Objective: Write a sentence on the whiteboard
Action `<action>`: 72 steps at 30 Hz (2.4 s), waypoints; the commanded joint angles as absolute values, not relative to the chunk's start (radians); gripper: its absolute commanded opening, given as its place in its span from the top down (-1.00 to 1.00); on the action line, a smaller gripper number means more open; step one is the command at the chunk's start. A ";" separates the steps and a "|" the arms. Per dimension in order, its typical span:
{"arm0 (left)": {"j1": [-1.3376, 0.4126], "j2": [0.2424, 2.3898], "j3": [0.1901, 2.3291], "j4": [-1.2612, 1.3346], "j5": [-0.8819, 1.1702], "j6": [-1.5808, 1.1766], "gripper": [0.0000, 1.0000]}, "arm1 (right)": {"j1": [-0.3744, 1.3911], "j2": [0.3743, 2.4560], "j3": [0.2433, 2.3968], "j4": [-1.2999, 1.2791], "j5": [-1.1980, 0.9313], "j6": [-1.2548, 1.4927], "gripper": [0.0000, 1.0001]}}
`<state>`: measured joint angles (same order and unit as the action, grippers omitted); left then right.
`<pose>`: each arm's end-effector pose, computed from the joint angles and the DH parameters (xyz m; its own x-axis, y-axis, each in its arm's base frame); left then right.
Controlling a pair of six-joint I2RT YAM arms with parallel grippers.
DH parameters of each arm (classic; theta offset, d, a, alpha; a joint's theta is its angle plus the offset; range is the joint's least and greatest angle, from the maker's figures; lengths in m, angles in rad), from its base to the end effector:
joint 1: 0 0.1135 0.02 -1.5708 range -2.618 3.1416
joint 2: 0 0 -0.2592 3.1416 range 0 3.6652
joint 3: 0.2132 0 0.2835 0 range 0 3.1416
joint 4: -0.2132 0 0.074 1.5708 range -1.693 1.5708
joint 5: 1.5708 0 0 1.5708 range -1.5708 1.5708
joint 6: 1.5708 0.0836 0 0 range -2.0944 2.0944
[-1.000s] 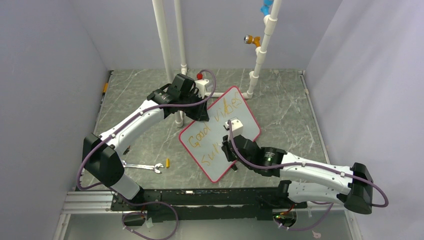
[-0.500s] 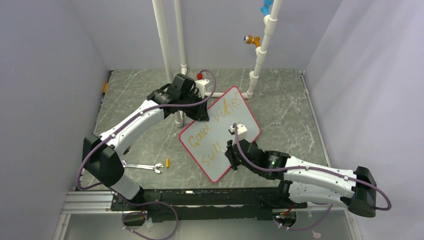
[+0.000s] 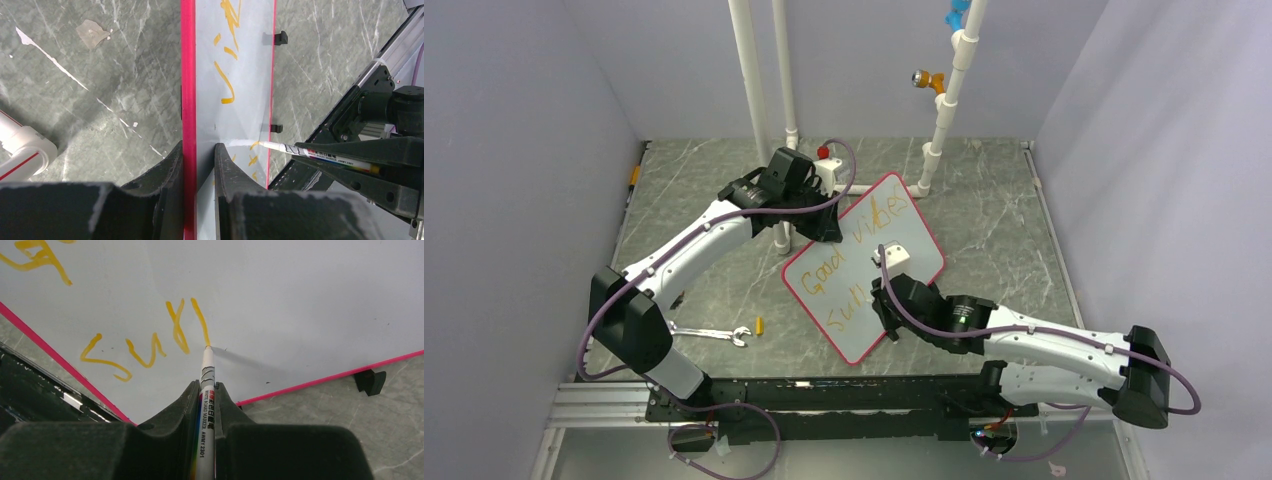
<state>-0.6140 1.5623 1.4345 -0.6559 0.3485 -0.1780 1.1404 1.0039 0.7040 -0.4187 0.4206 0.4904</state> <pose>0.3173 -0.2586 0.2892 -0.6987 0.2889 -0.6544 0.6254 0.6909 -0.3627 0.1463 0.2369 0.2086 -0.5726 -0.2168 -0.7906 -0.4893 0.8642 0.1174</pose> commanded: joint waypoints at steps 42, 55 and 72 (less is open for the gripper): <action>-0.609 1.544 1.441 -0.626 0.224 -0.095 1.00 | 1.047 0.906 0.984 -0.498 0.591 0.276 1.00; -0.608 1.548 1.444 -0.629 0.226 -0.095 1.00 | 0.994 0.857 0.860 -0.473 0.482 0.331 1.00; -0.609 1.554 1.442 -0.630 0.221 -0.094 1.00 | 0.970 0.855 0.710 -0.327 0.322 0.375 1.00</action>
<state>-0.6113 1.5623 1.4345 -0.6529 0.3466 -0.1795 0.9760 0.8398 0.7094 -0.4141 0.3569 0.3611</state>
